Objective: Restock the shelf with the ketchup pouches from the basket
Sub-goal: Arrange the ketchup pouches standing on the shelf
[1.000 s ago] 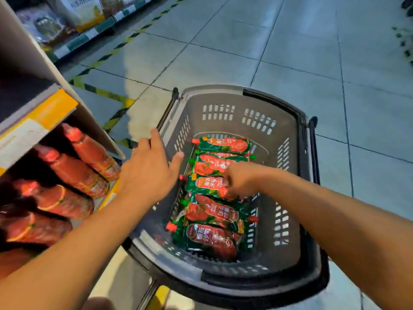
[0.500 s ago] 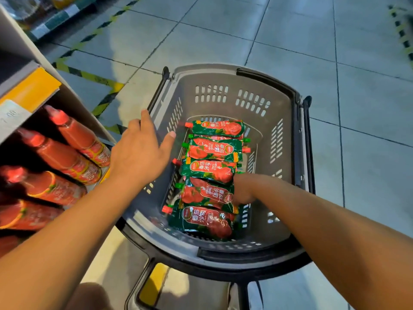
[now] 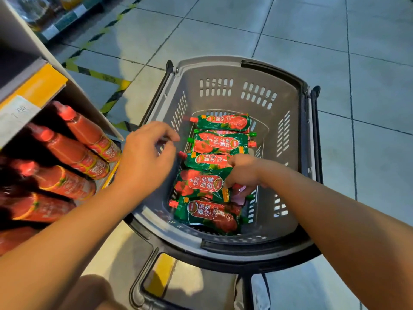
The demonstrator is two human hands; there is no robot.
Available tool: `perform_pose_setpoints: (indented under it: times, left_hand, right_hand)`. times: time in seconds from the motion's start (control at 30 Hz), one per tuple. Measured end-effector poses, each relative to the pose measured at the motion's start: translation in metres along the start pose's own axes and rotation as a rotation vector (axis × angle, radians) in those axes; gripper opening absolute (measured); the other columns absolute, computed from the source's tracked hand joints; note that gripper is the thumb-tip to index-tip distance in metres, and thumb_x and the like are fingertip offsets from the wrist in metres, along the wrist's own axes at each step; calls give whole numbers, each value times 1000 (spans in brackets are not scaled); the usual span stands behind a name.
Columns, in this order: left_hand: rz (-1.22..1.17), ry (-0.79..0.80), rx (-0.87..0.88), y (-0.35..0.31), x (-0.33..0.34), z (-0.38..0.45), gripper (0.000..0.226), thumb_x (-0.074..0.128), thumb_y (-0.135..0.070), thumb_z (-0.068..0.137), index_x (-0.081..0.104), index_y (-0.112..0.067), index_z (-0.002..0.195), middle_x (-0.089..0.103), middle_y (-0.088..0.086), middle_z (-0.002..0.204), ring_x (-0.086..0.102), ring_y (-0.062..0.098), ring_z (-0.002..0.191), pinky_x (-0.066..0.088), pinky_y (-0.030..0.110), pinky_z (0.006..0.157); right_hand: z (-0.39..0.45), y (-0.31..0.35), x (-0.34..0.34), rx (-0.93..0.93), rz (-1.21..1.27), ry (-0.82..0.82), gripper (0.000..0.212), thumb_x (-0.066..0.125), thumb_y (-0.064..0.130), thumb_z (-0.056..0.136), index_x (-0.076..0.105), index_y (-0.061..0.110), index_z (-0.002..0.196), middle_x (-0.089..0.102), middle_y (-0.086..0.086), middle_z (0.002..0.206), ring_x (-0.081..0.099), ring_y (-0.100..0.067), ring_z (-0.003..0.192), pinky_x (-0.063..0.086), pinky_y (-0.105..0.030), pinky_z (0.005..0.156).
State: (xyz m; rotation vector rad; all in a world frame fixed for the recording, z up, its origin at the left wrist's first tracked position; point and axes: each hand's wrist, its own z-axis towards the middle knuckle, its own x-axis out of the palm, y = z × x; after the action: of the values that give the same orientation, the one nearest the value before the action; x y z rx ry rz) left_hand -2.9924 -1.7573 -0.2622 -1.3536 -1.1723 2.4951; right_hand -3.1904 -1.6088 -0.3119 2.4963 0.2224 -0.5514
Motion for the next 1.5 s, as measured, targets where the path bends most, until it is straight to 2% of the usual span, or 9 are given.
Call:
perform_pose_setpoints:
  times: [0.1, 0.23, 0.4, 0.67, 0.9, 1.13, 1.23, 1.4, 1.5]
  left_hand:
    - [-103, 410, -143, -16, 2, -5, 33, 60, 1, 90, 72, -19, 68, 70, -7, 63, 63, 11, 56, 51, 32, 56]
    - [238, 1086, -186, -9, 18, -3, 27, 59, -9, 94, 76, -15, 74, 68, -4, 63, 60, 6, 55, 45, 22, 56]
    - [557, 1367, -144, 9, 54, -7, 19, 53, -6, 95, 72, -8, 95, 69, 11, 88, 63, 30, 82, 52, 37, 70]
    - [575, 1435, -184, 27, 87, 8, 59, 61, -17, 100, 41, -17, 156, 54, 11, 149, 56, 31, 129, 50, 39, 105]
    - [474, 1452, -330, 40, 97, 4, 62, 75, -29, 94, 49, -16, 148, 62, 9, 137, 60, 28, 119, 50, 38, 105]
    - [257, 1288, -512, 35, 89, 7, 55, 86, -16, 80, 62, -10, 130, 68, 14, 94, 62, 26, 67, 62, 37, 58]
    - [207, 1188, -535, 32, 88, 9, 63, 81, -3, 78, 54, -9, 134, 65, 16, 82, 59, 27, 53, 52, 31, 46]
    - [-36, 936, -613, 26, 77, 15, 46, 79, 6, 73, 60, -6, 113, 65, 28, 89, 70, 41, 69, 61, 66, 71]
    - [-196, 807, -650, 21, 70, 17, 38, 82, 5, 76, 65, -7, 107, 70, 34, 109, 75, 48, 89, 62, 63, 66]
  right_hand:
    - [-3, 1, -2, -42, 29, -19, 23, 67, 0, 98, 47, 10, 90, 56, -17, 93, 69, -36, 86, 66, -50, 61]
    - [0, 2, -7, -116, 18, -79, 12, 59, 0, 99, 52, 9, 97, 63, -28, 100, 74, -42, 86, 66, -56, 68]
    - [0, 7, -7, -286, -232, -433, 14, 52, 10, 87, 52, 24, 91, 64, -3, 91, 64, -29, 87, 52, -47, 79]
    - [-9, 5, -14, -526, -174, -692, 10, 64, 24, 98, 64, 28, 107, 62, 8, 79, 61, -19, 75, 52, -39, 72]
    - [0, 5, -8, -451, -158, -553, 25, 66, 34, 97, 42, 32, 104, 59, 3, 83, 61, -24, 77, 55, -50, 76]
    - [9, 1, -8, -379, -232, -403, 23, 73, 24, 87, 58, 8, 89, 57, -9, 84, 52, -23, 75, 39, -38, 65]
    - [11, -1, -10, -351, -156, -392, 15, 74, 28, 87, 69, 19, 98, 69, 4, 94, 65, -21, 87, 56, -42, 80]
    - [7, 2, -10, -305, -154, -280, 18, 76, 21, 85, 59, 15, 86, 53, -5, 80, 52, -21, 69, 41, -36, 61]
    - [4, 2, -11, -300, -151, -258, 21, 78, 18, 83, 61, 13, 95, 50, -9, 82, 49, -19, 66, 41, -35, 57]
